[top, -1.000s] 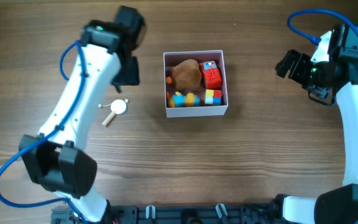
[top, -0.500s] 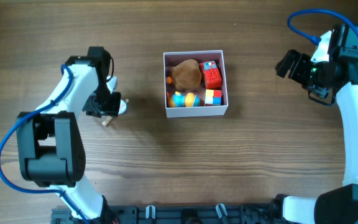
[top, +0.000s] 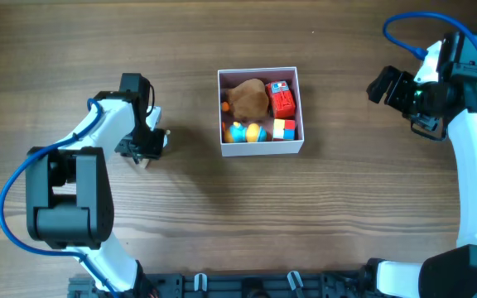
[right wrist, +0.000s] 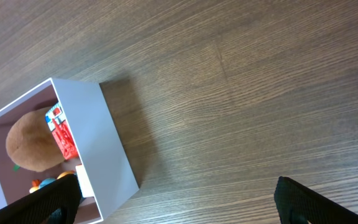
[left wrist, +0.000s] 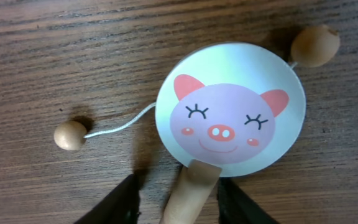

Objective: Pack container
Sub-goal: 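Move the left gripper to the pig rattle drum and grasp it, then carry the rattle drum into the box and open the left gripper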

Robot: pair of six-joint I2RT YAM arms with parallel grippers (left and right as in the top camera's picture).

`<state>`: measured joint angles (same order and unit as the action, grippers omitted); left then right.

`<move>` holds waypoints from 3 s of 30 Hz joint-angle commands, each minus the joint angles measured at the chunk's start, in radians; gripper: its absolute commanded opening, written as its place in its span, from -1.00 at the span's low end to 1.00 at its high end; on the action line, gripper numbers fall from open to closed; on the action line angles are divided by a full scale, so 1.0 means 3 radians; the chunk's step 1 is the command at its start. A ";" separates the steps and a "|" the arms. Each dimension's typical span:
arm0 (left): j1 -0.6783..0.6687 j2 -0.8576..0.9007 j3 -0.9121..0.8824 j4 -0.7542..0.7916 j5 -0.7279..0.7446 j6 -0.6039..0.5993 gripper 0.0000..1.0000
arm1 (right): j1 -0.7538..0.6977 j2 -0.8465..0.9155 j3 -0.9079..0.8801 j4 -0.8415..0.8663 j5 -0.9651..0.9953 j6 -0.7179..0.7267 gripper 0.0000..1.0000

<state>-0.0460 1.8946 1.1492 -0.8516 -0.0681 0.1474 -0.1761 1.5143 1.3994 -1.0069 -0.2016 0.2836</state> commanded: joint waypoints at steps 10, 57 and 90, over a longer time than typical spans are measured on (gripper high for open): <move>-0.0031 0.0005 0.0140 -0.0472 0.0042 -0.0518 -0.91 | -0.0014 0.0011 0.0022 0.0010 0.0032 0.0025 0.99; -0.2167 0.0023 0.2319 -0.1036 -0.0117 -0.1329 -0.39 | -0.0014 0.0011 0.0022 0.0013 0.0033 0.0023 0.99; -0.2163 0.0767 0.1865 -0.0717 0.0440 -0.1319 -0.70 | -0.0014 0.0011 0.0022 0.0013 0.0032 0.0024 0.99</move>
<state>-0.6876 2.1208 1.7561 -1.0855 0.0368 -0.2493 -0.1761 1.5150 1.3994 -1.0054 -0.2012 0.2836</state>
